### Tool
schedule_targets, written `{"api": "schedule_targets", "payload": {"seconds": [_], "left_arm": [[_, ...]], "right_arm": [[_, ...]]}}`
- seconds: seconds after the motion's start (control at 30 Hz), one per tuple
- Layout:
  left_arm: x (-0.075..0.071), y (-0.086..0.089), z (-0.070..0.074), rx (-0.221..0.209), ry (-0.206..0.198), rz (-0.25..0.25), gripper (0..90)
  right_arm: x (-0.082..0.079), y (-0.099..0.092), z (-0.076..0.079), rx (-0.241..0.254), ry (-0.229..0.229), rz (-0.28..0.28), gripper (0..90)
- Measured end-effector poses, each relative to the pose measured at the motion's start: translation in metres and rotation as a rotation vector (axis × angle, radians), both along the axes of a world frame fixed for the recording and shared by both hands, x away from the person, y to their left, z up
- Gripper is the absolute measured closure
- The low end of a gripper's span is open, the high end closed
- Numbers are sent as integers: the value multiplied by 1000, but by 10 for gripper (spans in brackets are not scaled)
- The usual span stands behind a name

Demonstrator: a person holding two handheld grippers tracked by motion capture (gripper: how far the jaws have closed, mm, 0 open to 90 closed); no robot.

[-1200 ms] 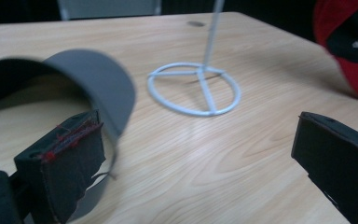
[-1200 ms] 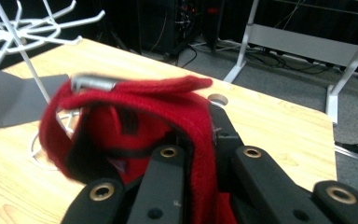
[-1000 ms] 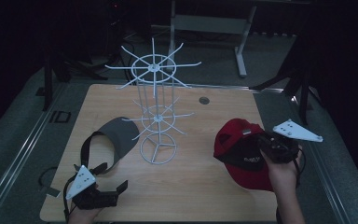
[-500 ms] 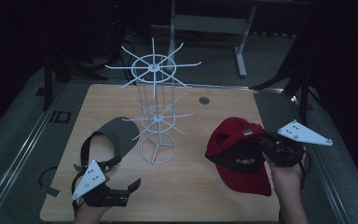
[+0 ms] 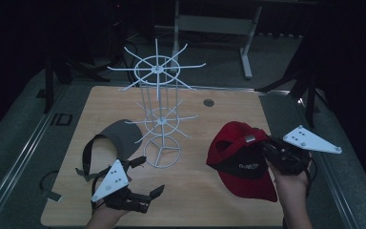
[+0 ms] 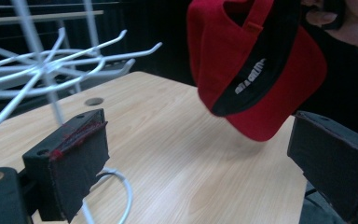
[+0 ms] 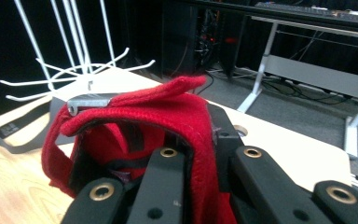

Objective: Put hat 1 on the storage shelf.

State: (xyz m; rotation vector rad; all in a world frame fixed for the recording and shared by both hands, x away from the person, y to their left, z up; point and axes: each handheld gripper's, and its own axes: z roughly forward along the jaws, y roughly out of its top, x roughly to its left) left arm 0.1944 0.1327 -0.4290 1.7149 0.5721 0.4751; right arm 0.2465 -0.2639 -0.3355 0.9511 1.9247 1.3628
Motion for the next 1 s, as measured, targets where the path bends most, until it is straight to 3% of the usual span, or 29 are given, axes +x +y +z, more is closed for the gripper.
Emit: {"api": "schedule_targets", "payload": {"seconds": [0.3, 0.5, 0.73, 0.87, 1.0], "left_arm": [[8, -30, 20, 23, -34, -73, 55], [16, -51, 22, 36, -60, -77, 56], [27, -69, 20, 55, -27, -92, 56], [31, -79, 19, 86, -28, -56, 57], [36, -84, 23, 95, -41, -52, 75]], "right_arm": [[-14, 9, 12, 9, -41, 46, 858], [-23, 19, 18, 14, -60, 93, 858], [-28, 28, 23, 21, -74, 139, 858], [-31, 33, 26, 23, -81, 163, 858], [-34, 37, 29, 24, -92, 180, 858]]}}
